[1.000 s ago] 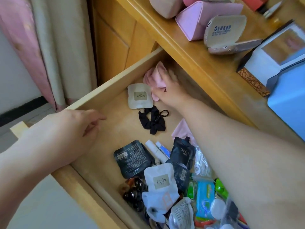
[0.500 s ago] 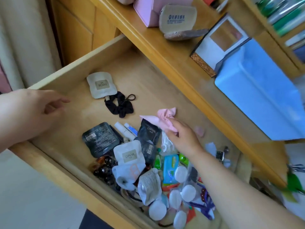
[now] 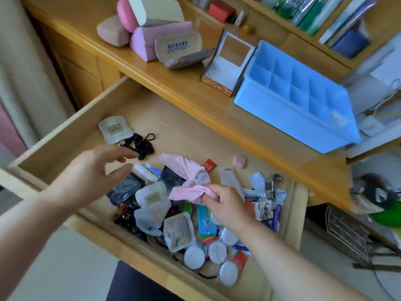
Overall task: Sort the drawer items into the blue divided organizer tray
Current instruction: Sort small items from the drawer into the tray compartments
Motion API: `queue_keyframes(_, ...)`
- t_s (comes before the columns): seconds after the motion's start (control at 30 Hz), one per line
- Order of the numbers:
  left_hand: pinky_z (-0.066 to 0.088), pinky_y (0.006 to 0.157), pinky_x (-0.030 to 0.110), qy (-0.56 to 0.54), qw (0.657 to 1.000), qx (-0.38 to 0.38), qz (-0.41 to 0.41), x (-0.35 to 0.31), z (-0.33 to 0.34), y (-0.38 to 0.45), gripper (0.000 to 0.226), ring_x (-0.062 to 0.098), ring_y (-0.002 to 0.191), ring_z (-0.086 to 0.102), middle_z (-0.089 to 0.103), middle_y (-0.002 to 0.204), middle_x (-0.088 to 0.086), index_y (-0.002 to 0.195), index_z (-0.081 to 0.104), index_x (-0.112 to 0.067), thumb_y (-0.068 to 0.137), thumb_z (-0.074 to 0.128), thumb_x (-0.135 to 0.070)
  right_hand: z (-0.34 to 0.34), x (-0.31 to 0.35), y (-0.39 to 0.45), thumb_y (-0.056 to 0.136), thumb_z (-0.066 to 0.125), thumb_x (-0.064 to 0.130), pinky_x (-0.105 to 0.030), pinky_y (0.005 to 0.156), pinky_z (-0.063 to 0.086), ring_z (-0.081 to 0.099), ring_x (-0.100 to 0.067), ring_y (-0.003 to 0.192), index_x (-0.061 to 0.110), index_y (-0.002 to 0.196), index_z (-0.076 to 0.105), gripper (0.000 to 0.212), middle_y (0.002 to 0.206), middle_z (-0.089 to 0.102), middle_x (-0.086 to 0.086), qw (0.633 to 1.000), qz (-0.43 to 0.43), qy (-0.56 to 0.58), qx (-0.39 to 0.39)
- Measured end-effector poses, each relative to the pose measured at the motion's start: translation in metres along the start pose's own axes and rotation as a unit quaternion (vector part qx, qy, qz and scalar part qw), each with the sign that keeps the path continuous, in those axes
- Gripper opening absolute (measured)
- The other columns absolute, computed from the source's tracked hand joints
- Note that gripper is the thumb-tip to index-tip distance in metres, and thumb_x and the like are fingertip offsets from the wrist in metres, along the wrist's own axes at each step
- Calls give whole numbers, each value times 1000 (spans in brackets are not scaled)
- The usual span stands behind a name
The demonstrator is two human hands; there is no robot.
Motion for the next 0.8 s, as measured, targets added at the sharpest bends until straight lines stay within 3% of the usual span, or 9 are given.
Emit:
queue_keyframes(0.07, 47, 72, 11, -44, 994, 80, 58, -50, 30, -7, 41, -4, 93, 59, 58, 112, -26, 121, 56, -44, 82, 67, -39, 0, 5, 3, 89, 57, 15, -31, 68, 43, 57, -20, 74, 38, 83, 66, 26, 78, 66, -3, 999, 3, 37, -1)
queue_keyframes(0.17, 46, 79, 17, -51, 983, 145, 98, -87, 74, -8, 36, 1, 94, 58, 62, 109, -16, 119, 59, -28, 85, 69, -32, -1, 6, 4, 87, 57, 17, -32, 66, 41, 58, -17, 73, 22, 82, 66, 11, 74, 63, -1, 995, 6, 95, 4)
queue_keyframes(0.23, 45, 66, 21, -43, 993, 87, 61, -90, 83, -5, 12, 8, 77, 58, 67, 86, -11, 98, 65, -29, 89, 62, -21, -5, 1, 4, 82, 62, 32, -35, 78, 49, 66, -20, 86, 25, 94, 65, 14, 90, 71, -2, 988, 23, 156, 5)
queue_keyframes(0.3, 43, 58, 21, -104, 994, 2, -28, -85, 79, -3, 24, 10, 68, 59, 66, 76, -8, 90, 61, -35, 90, 54, -12, -15, -10, 10, 81, 65, 36, -36, 84, 52, 67, -16, 90, 33, 95, 63, 14, 96, 71, 5, 977, 58, 205, -29)
queue_keyframes(0.4, 43, 56, 23, -214, 960, -103, -151, -73, 67, 4, 29, 12, 67, 58, 65, 75, -6, 86, 59, -36, 92, 46, -11, -25, -22, 32, 87, 63, 24, -29, 81, 50, 63, -13, 93, 34, 83, 65, 11, 95, 65, 16, 992, 81, 68, -62)
queue_keyframes(0.5, 38, 59, 31, -235, 945, -108, -200, -68, 66, 2, 28, 19, 65, 50, 58, 71, 10, 81, 60, -29, 92, 42, -10, -16, -16, 50, 91, 57, 19, -27, 89, 46, 58, -14, 104, 22, 107, 70, 20, 116, 60, 6, 996, 81, -29, 32)
queue_keyframes(0.57, 43, 59, 31, -203, 954, -74, -207, -65, 68, -2, 32, 16, 67, 55, 64, 76, 8, 84, 61, -35, 92, 43, -10, -12, -12, 51, 93, 53, 16, -28, 94, 44, 57, -18, 106, 12, 119, 64, 28, 126, 55, 0, 995, 68, -78, 14)
queue_keyframes(0.7, 50, 80, 24, -134, 989, 62, 11, -81, 79, -9, 32, -13, 111, 50, 49, 134, -15, 89, 69, -32, 85, 59, -2, -24, 8, 21, 91, 52, 9, -14, 83, 39, 58, -9, 100, 9, 110, 69, 26, 111, 61, 5, 988, -113, -90, -51)
queue_keyframes(0.8, 51, 84, 28, -86, 974, 143, 153, -102, 93, -5, 23, 0, 123, 49, 52, 128, -20, 88, 73, -25, 81, 67, -4, -38, 10, -9, 87, 53, 2, -6, 83, 40, 57, 5, 97, 16, 101, 74, 29, 101, 62, 20, 990, -134, 52, 8)
Point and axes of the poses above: each hand's wrist, its own y-axis towards the middle knuckle, its own z-axis out of the palm, x = y × z, the point moved 1 cm from there along y, towards the middle knuckle
